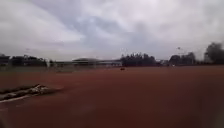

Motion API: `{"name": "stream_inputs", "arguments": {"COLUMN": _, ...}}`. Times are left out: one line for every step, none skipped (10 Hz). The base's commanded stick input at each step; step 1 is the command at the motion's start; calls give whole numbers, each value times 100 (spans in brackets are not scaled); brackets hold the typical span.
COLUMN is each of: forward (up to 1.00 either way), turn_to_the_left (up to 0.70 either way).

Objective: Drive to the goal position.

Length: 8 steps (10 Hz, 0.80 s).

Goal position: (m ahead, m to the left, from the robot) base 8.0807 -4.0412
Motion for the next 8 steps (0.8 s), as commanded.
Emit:
{"name": "stream_inputs", "arguments": {"forward": 70, "turn_to_the_left": 0}}
{"name": "stream_inputs", "arguments": {"forward": 70, "turn_to_the_left": 0}}
{"name": "stream_inputs", "arguments": {"forward": 70, "turn_to_the_left": 0}}
{"name": "stream_inputs", "arguments": {"forward": 70, "turn_to_the_left": 0}}
{"name": "stream_inputs", "arguments": {"forward": 70, "turn_to_the_left": 0}}
{"name": "stream_inputs", "arguments": {"forward": 70, "turn_to_the_left": 0}}
{"name": "stream_inputs", "arguments": {"forward": 70, "turn_to_the_left": 0}}
{"name": "stream_inputs", "arguments": {"forward": 70, "turn_to_the_left": 0}}
